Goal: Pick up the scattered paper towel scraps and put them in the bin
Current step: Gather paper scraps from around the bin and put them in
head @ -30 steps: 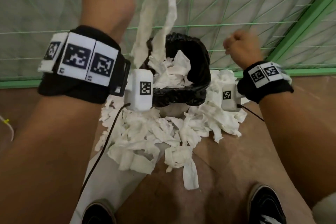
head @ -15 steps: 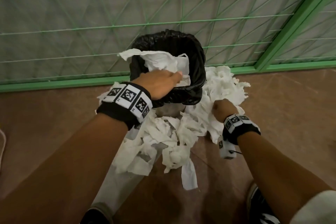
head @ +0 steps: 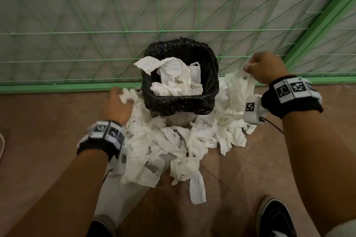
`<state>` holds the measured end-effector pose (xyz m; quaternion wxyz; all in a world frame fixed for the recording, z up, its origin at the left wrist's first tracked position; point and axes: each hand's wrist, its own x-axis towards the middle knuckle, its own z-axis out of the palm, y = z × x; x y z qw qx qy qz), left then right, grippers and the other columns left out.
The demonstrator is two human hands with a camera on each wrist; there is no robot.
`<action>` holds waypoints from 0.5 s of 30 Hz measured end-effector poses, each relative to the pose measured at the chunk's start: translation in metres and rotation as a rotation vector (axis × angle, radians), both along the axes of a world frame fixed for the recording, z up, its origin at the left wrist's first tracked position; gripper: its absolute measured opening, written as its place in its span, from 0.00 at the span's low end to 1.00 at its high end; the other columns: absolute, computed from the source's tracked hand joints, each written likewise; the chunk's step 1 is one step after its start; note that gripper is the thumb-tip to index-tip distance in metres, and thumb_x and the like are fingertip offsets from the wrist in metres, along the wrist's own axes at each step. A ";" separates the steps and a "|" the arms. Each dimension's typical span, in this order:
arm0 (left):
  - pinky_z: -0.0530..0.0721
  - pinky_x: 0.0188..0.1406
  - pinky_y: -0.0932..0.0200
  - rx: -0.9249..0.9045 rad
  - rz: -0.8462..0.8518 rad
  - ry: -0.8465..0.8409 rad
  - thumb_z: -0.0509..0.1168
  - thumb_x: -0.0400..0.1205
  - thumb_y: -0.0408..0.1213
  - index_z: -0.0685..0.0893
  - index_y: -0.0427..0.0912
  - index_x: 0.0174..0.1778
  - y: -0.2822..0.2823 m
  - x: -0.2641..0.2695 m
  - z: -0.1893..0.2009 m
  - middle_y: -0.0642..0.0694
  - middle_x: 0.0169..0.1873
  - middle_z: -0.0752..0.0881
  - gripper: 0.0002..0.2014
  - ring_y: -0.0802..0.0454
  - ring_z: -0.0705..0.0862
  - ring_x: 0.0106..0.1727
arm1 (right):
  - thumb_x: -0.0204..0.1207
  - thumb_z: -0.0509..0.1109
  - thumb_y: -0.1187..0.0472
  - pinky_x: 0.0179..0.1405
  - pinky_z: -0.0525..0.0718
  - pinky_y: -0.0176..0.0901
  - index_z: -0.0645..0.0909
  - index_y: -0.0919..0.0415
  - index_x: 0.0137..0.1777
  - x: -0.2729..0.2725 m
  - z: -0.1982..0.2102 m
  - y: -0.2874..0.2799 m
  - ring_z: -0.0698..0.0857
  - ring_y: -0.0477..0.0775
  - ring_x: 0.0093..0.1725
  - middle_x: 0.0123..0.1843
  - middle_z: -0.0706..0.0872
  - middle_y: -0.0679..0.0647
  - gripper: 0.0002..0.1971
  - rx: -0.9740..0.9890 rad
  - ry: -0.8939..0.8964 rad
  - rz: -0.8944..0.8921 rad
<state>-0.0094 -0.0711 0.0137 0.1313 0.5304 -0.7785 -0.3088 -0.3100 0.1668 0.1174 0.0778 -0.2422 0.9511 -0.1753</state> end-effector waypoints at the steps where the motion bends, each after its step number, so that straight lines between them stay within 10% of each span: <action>1: 0.76 0.60 0.46 0.076 -0.073 -0.157 0.68 0.77 0.47 0.70 0.48 0.68 0.014 0.012 -0.021 0.32 0.69 0.73 0.25 0.31 0.77 0.65 | 0.75 0.70 0.57 0.56 0.79 0.49 0.83 0.65 0.51 0.001 0.012 -0.002 0.83 0.66 0.59 0.55 0.86 0.68 0.11 -0.051 0.010 -0.006; 4: 0.72 0.74 0.42 0.291 -0.327 -0.583 0.68 0.73 0.59 0.61 0.59 0.78 0.053 0.043 -0.073 0.35 0.78 0.58 0.38 0.29 0.68 0.75 | 0.79 0.67 0.57 0.58 0.79 0.45 0.80 0.64 0.57 0.006 0.047 -0.008 0.83 0.63 0.60 0.58 0.85 0.67 0.12 -0.244 0.120 -0.026; 8: 0.61 0.79 0.54 0.199 -0.475 -0.662 0.56 0.85 0.39 0.61 0.39 0.80 0.072 0.069 -0.104 0.37 0.80 0.65 0.27 0.42 0.65 0.80 | 0.81 0.63 0.53 0.36 0.75 0.19 0.70 0.45 0.42 0.024 0.103 -0.024 0.78 0.28 0.38 0.41 0.77 0.43 0.07 -0.713 0.270 0.026; 11: 0.67 0.76 0.49 0.223 -0.345 -0.594 0.54 0.85 0.32 0.55 0.38 0.83 0.059 0.072 -0.091 0.32 0.77 0.68 0.28 0.37 0.70 0.77 | 0.77 0.60 0.49 0.44 0.81 0.47 0.66 0.42 0.30 0.042 0.133 -0.041 0.77 0.41 0.33 0.33 0.75 0.41 0.13 -0.920 0.366 0.149; 15: 0.72 0.68 0.49 0.215 -0.177 -0.458 0.54 0.85 0.33 0.70 0.30 0.72 0.037 0.065 -0.067 0.29 0.71 0.76 0.20 0.33 0.75 0.71 | 0.74 0.61 0.61 0.36 0.81 0.49 0.70 0.44 0.35 0.076 0.120 -0.076 0.82 0.51 0.34 0.32 0.77 0.42 0.11 -1.146 0.297 0.242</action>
